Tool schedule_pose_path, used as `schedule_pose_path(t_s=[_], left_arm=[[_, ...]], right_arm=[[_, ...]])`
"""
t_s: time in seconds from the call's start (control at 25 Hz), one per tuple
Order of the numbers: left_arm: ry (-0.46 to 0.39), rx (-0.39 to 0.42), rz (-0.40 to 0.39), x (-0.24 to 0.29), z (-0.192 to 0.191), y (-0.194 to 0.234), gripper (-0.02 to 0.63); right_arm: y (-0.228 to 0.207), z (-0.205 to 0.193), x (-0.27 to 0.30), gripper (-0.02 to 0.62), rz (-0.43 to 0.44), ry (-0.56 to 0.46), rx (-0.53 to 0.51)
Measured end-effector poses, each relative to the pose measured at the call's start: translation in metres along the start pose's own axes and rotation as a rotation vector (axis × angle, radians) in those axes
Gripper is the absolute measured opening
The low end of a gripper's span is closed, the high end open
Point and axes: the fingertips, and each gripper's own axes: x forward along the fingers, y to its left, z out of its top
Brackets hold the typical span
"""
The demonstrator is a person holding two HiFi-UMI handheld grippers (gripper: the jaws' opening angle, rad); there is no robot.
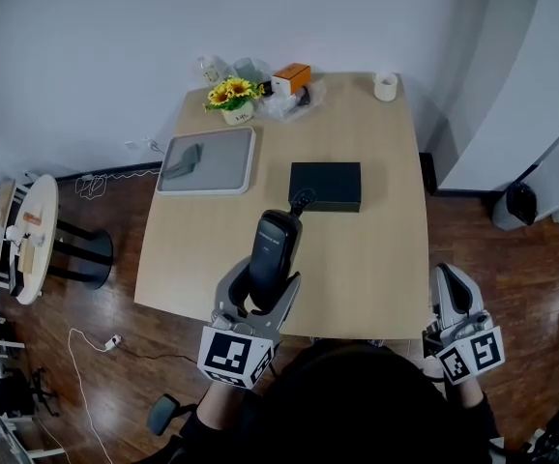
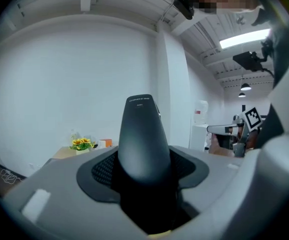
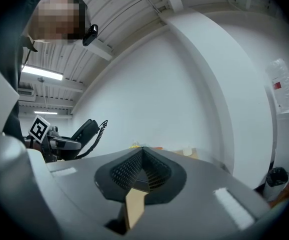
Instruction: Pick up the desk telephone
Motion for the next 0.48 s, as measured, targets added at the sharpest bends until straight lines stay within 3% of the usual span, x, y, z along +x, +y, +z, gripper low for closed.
schedule_pose_path(t_s=[0.48], left_arm=[[0.015,0.027,-0.033,0.007,-0.006,-0.011,0.264]], right_arm=[[-0.004,0.002,-0.012,0.0,-0.033,-0.004,-0.001]])
